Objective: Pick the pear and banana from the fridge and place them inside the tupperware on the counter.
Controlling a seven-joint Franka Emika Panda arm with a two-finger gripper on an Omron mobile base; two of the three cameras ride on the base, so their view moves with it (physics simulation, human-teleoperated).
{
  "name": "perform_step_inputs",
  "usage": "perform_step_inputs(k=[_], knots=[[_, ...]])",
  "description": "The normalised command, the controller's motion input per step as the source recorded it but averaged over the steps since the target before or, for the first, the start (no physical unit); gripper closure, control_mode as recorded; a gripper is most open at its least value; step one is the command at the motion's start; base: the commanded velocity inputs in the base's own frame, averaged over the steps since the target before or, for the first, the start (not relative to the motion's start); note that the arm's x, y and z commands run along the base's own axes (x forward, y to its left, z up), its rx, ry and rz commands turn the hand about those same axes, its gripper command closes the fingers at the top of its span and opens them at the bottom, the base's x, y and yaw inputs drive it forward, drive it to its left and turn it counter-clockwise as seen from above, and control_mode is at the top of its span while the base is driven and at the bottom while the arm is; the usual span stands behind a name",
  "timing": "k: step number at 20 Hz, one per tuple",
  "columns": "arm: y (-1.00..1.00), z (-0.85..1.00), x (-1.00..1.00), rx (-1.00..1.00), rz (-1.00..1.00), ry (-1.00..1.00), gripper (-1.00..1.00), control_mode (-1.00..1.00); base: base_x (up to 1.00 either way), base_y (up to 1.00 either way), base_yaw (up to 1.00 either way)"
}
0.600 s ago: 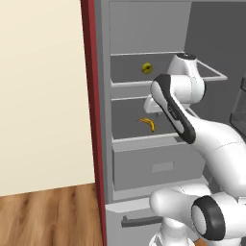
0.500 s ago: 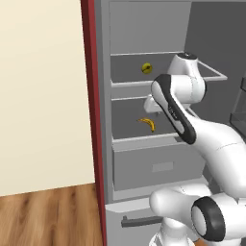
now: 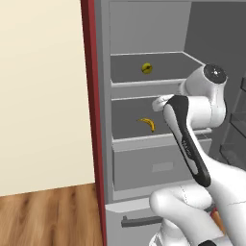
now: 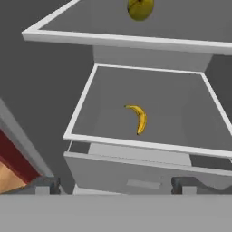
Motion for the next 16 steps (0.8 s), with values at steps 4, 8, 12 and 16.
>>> perform_step_inputs(k=[4, 8, 12, 16], knots=[[-0.04, 0.62, 0.01, 0.0, 0.0, -0.19, -1.0, -1.0, 0.0, 0.0, 0.0], [-0.06, 0.69, 0.08, 0.06, -0.03, -0.04, -1.0, -1.0, 0.0, 0.0, 0.0], [0.0, 0.46, 0.29, 0.08, -0.06, 0.0, -1.0, -1.0, 0.0, 0.0, 0.0], [-0.12, 0.04, 0.44, 0.11, -0.04, 0.01, -1.0, -1.0, 0.0, 0.0, 0.0]])
